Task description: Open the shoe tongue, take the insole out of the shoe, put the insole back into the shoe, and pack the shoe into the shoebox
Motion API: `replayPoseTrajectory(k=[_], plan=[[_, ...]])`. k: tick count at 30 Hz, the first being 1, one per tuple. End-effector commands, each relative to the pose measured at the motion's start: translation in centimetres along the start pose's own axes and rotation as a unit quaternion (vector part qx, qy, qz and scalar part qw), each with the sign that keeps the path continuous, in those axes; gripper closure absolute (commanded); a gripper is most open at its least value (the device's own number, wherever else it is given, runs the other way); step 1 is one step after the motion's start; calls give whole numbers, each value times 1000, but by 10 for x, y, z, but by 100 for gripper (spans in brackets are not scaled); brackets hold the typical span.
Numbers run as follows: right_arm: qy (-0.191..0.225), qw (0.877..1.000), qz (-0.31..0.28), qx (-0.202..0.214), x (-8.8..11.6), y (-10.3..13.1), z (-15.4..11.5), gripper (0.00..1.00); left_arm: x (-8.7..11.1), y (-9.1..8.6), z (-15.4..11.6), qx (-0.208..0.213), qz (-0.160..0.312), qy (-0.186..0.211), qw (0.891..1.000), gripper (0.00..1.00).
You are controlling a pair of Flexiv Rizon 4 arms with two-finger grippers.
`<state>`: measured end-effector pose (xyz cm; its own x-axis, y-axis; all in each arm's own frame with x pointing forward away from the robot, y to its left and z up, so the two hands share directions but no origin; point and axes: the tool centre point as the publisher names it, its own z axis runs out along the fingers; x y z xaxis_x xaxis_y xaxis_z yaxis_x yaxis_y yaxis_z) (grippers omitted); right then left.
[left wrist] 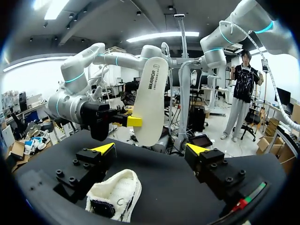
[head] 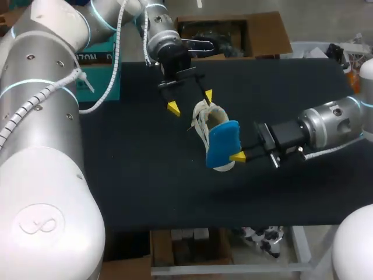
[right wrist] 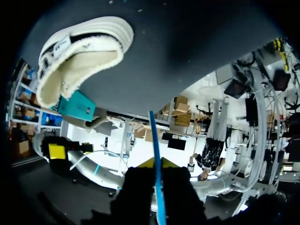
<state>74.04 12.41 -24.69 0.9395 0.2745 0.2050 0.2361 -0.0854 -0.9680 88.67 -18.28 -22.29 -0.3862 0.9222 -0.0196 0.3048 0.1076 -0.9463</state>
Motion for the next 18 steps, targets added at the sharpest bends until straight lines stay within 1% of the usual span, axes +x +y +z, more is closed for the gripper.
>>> replayPoseTrajectory(k=[1, 5, 7, 18], plan=[[-8, 1000, 0, 5, 3, 3, 2, 100, -3, 5, -3, 6, 3, 62, 998, 0], [-11, 1000, 0, 4, 4, 2, 3, 100, 0, 5, -2, 7, 10, 58, 998, 0], [-12, 1000, 0, 4, 3, 2, 3, 100, 2, 5, -1, 5, 12, 65, 998, 0], [-12, 1000, 0, 4, 3, 2, 3, 100, 2, 5, -1, 5, 12, 65, 998, 0]])
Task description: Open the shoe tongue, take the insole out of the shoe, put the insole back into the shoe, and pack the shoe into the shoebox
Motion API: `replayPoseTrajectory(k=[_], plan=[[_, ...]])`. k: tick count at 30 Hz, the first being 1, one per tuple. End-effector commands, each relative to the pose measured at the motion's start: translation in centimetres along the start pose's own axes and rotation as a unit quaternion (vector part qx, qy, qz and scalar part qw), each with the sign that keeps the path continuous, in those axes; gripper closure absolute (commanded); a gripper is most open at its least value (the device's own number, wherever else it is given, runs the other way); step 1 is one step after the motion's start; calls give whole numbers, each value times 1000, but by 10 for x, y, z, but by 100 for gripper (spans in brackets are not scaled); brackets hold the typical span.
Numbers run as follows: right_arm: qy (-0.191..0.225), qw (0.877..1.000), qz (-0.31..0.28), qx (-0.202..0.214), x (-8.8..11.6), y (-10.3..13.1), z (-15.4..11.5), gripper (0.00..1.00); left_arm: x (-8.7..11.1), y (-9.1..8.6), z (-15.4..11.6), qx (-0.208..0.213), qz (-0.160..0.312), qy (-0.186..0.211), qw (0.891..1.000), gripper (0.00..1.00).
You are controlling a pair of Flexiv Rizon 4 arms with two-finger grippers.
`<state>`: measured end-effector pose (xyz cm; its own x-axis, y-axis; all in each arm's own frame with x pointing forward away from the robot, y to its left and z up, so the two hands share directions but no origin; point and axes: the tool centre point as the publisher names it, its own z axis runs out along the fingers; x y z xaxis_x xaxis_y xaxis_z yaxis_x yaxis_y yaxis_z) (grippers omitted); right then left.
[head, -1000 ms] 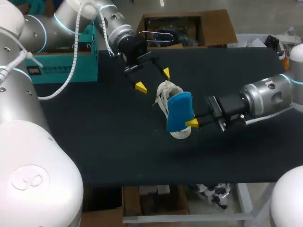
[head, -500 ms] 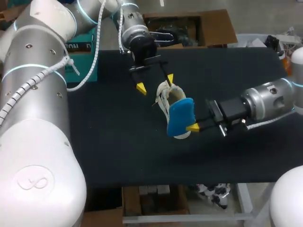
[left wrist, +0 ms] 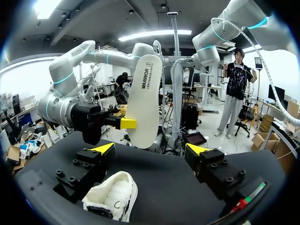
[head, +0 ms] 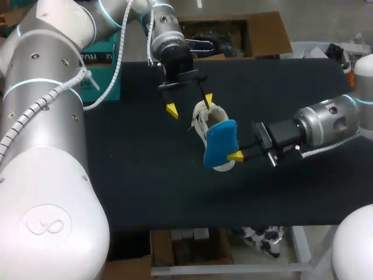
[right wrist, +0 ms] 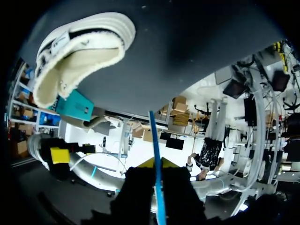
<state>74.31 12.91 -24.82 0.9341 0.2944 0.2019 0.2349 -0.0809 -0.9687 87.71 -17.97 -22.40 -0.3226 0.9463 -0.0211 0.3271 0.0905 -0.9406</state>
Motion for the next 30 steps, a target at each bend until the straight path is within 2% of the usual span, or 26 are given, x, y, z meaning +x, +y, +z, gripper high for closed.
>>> replayPoseTrajectory(k=[1, 15, 18, 22, 24, 26, 27, 30], plan=[[-1, 1000, 0, 2, 0, 0, -1, 100, -4, 6, -8, 13, 1, 33, 999, 0], [-1, 1000, 0, 2, 0, 0, -1, 100, -4, 6, -8, 13, 1, 33, 999, 0], [21, 1000, -23, -2, 2, 2, -4, 100, -4, -4, 10, -3, -2, -16, 1000, 0], [51, 998, -43, -5, 6, 7, -7, 100, 4, -11, 24, 6, 9, -101, 995, 0], [66, 997, -47, -6, 9, 11, -9, 100, 8, -13, 30, -3, 13, -159, 987, 0], [74, 996, -48, -8, 11, 12, -12, 100, 11, -13, 32, -4, 20, -192, 981, 0], [80, 996, -48, -9, 12, 12, -13, 100, 13, -13, 33, -10, 20, -220, 975, 0], [90, 995, -42, -12, 17, 14, -16, 100, 17, -14, 37, -16, 30, -269, 963, 0]])
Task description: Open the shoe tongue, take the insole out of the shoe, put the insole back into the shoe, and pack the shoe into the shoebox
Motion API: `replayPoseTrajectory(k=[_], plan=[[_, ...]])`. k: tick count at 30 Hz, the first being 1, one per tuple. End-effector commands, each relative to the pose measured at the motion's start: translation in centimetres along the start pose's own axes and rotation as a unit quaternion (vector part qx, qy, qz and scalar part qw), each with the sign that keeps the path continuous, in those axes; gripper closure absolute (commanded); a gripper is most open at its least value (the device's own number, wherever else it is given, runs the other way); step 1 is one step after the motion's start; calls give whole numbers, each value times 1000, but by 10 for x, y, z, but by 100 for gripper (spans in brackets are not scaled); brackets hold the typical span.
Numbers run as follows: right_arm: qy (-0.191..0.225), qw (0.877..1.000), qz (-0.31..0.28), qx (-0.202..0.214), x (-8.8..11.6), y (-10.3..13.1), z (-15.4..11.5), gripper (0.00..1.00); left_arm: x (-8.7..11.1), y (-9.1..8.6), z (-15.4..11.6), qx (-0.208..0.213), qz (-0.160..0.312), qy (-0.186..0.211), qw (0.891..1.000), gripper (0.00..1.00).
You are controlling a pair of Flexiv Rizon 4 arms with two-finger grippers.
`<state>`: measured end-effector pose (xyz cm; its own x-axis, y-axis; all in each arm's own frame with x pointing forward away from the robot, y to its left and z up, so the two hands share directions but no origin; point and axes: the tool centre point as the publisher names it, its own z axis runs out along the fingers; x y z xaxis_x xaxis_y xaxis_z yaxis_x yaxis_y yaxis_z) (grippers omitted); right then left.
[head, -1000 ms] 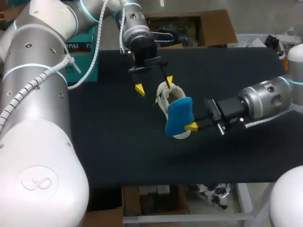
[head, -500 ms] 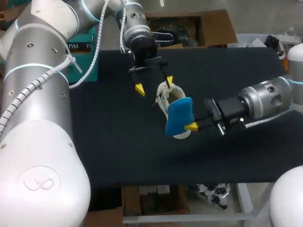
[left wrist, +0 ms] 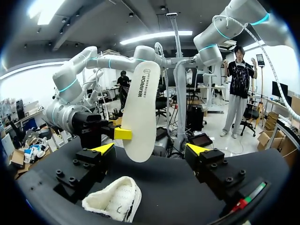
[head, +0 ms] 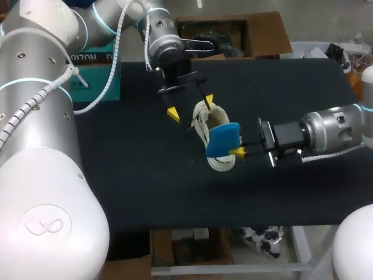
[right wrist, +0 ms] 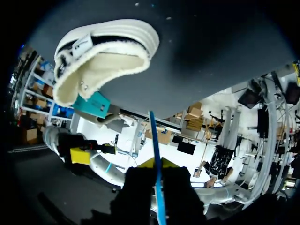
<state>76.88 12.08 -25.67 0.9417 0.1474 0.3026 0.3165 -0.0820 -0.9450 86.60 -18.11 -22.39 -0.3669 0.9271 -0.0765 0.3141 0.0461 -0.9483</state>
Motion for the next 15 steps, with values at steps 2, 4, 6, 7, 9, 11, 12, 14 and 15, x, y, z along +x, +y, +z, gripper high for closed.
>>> replayPoseTrajectory(k=[2, 4, 6, 7, 9, 11, 12, 14, 15], plan=[[14, 1000, 1, -6, 1, 0, -3, 100, 19, -11, 29, -44, 29, -273, 961, 0], [15, 1000, -4, -4, 3, 1, -4, 100, 20, -13, 33, -51, 39, -314, 947, 0], [14, 1000, -9, -2, 5, 3, -4, 100, 19, -15, 35, -67, 37, -342, 936, 0], [18, 1000, -11, -5, 6, 4, -4, 100, 19, -15, 35, -67, 37, -342, 936, 0], [28, 999, -19, -5, 8, 5, -6, 100, 19, -15, 35, -67, 37, -342, 936, 0], [44, 999, -22, -13, 8, 6, -8, 100, 19, -15, 35, -67, 37, -342, 936, 0], [49, 998, -24, -12, 9, 6, -8, 100, 19, -15, 35, -67, 37, -342, 936, 0], [59, 998, -25, -18, 11, 9, -9, 100, 19, -15, 35, -67, 37, -342, 936, 0], [63, 998, -26, -17, 12, 10, -10, 100, 19, -15, 35, -67, 37, -342, 936, 0]])
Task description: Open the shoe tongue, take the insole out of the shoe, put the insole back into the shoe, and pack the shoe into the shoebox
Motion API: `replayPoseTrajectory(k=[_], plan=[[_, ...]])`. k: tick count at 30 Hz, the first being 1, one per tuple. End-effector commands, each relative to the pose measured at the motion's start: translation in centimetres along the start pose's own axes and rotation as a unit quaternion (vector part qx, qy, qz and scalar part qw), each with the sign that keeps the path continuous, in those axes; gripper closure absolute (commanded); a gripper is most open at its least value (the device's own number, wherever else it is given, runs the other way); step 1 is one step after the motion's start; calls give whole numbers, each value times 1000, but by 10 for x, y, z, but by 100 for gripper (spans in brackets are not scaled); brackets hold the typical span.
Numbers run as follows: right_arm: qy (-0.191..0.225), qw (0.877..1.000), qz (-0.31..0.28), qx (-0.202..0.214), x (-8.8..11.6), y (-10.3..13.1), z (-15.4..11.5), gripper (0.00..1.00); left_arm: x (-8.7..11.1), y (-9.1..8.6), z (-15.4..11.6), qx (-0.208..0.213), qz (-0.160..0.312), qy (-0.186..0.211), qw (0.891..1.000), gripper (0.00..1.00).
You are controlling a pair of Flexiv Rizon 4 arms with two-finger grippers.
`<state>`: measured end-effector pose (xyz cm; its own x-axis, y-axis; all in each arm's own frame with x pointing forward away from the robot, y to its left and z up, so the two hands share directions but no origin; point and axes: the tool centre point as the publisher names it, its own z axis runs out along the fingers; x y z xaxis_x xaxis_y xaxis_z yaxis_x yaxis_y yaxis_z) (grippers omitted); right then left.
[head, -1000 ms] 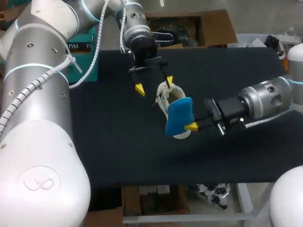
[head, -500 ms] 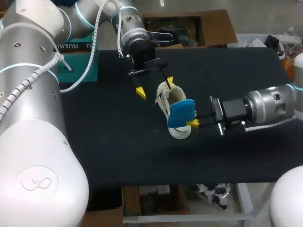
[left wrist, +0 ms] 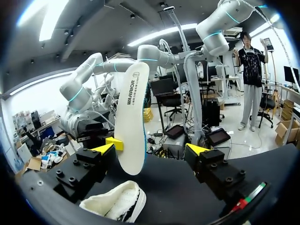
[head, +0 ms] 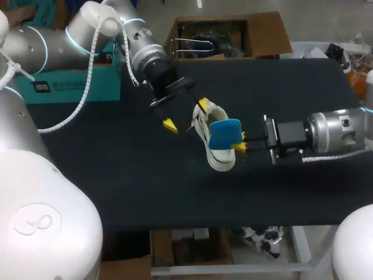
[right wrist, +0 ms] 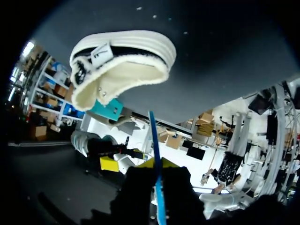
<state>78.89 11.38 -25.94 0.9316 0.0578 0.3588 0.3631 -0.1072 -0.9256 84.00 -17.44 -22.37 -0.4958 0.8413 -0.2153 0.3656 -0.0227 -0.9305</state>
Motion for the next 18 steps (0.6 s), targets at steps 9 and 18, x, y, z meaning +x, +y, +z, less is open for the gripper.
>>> replayPoseTrajectory(k=[9, 18], plan=[[49, 998, -20, -22, -4, 10, -3, 100, 12, 4, 37, -84, 9, -315, 945, 0], [58, 997, -48, -33, 1, 15, 3, 100, 13, 14, 50, -94, 43, -415, 904, 0]])
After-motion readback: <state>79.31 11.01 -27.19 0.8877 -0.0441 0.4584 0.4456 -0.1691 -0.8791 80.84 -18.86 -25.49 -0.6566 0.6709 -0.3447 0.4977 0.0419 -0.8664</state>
